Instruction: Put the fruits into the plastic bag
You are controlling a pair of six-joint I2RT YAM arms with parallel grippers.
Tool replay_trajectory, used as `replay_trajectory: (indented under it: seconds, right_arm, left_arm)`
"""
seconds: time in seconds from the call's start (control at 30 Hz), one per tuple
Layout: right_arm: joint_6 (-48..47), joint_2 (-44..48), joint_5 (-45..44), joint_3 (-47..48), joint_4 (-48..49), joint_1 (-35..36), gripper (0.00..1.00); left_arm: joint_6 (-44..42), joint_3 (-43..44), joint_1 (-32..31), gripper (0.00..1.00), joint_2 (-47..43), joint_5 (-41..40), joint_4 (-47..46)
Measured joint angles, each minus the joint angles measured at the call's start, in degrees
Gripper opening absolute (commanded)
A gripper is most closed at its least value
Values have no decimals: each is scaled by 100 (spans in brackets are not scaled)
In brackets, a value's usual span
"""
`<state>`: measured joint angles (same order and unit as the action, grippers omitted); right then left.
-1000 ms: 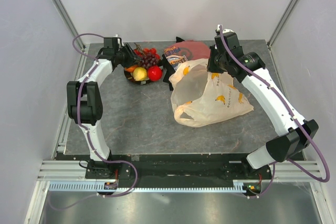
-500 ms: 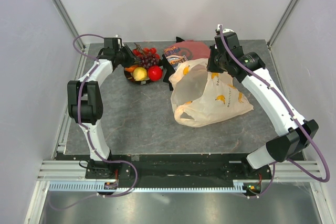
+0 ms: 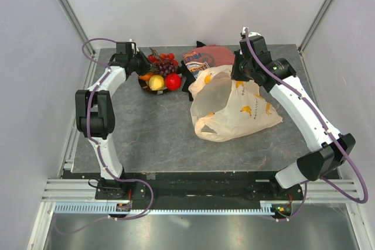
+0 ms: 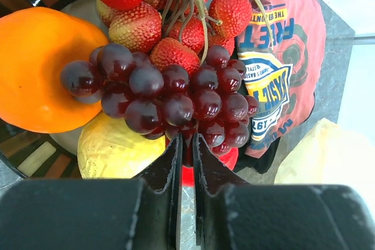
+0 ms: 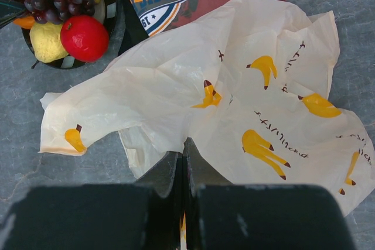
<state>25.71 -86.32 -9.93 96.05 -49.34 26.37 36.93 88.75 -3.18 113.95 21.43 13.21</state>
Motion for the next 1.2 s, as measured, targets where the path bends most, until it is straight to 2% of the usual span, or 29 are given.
replay_trajectory:
  seconds: [0.67,1.2]
  right_arm:
    - [0,0,0,0,2,2,0]
    - [2,4,0,-2,15,0,0]
  left_arm:
    - [-4,155,33,1,-85,138,-400]
    - [-7,-48,59,2,-811,505,-1217]
